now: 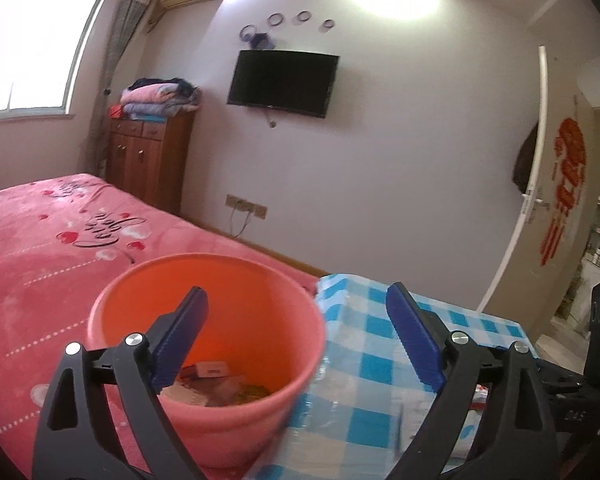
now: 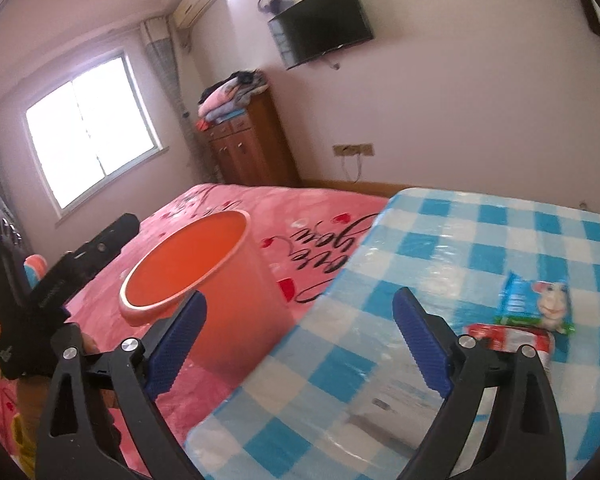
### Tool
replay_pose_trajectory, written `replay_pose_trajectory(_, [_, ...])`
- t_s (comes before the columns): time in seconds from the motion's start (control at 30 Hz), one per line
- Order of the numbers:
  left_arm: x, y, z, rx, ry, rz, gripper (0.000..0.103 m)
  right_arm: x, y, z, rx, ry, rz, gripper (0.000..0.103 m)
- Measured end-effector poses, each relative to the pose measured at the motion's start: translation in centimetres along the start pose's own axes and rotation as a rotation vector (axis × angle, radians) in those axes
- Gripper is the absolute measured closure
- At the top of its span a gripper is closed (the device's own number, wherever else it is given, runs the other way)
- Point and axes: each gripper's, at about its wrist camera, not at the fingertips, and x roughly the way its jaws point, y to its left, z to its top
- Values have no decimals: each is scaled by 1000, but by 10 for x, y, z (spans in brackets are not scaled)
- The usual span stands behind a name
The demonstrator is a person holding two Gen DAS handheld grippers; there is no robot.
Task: Collect trash
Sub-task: 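Move both open tools back over the trash on the table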
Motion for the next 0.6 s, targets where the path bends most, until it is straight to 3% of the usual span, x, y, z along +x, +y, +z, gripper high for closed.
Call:
replay_pose_trajectory(0.3, [-12, -37, -21, 44, -19, -107, 11, -35, -21, -17, 11, -45, -46, 5])
replay_pose_trajectory(0.6, [-17, -75, -46, 72, 28, -212, 11, -56, -53, -31, 78, -54, -62, 5])
